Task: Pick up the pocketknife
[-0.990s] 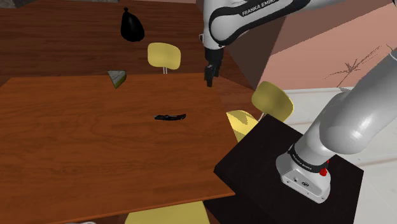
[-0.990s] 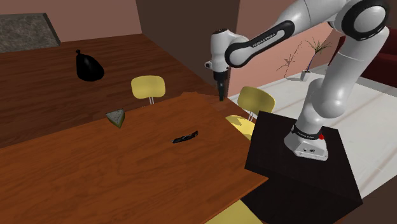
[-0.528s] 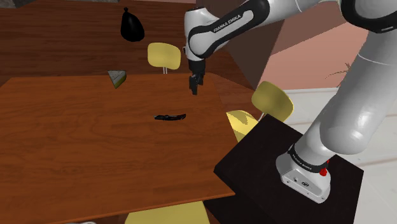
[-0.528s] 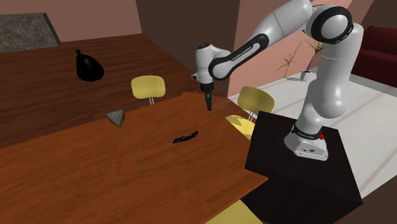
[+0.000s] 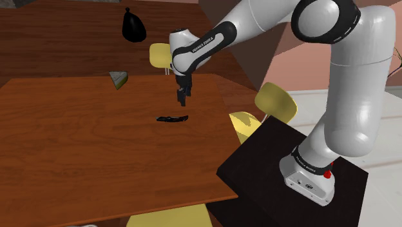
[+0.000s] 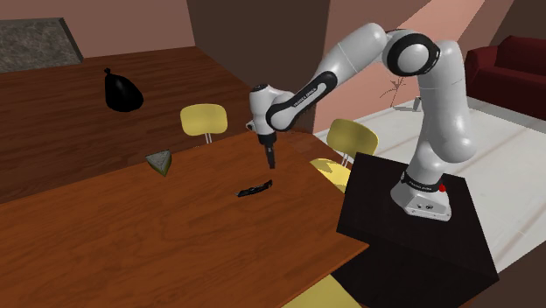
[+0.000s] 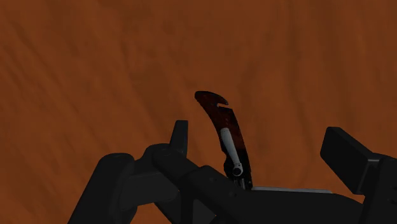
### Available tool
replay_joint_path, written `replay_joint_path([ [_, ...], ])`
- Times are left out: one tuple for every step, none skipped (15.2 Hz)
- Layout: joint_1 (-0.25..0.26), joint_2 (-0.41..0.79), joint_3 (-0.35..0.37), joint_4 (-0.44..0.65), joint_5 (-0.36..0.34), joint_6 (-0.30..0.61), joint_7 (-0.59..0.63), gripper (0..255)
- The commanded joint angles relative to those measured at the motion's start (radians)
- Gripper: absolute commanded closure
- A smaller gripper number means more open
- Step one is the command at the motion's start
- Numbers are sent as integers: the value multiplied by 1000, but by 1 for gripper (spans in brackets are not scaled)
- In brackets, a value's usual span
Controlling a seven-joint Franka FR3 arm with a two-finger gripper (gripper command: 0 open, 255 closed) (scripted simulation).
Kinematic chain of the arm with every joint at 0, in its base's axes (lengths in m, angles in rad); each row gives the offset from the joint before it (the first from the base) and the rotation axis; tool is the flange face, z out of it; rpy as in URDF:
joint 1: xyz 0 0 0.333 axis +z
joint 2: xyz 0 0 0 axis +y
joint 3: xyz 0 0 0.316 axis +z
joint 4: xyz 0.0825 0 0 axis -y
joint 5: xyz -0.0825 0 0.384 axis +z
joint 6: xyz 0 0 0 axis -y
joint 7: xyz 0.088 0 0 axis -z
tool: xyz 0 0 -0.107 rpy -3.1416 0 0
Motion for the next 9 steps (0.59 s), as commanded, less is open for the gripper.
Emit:
replay_joint_path([
  [9, 78, 6, 69, -3, 3, -8, 0],
  [13, 117, 8, 109, -5, 0, -12, 0],
  [18, 157, 11, 150, -6, -3, -16, 0],
  [24, 197, 14, 192, -8, -9, -21, 0],
  [29, 238, 16, 237, -10, -15, -25, 0],
  [35, 280, 19, 284, -12, -23, -30, 0],
  [41, 322, 21, 333, -13, -32, -34, 0],
  [48, 366, 23, 385, -15, -44, -39, 0],
  [55, 411, 26, 440, -17, -57, -44, 0],
])
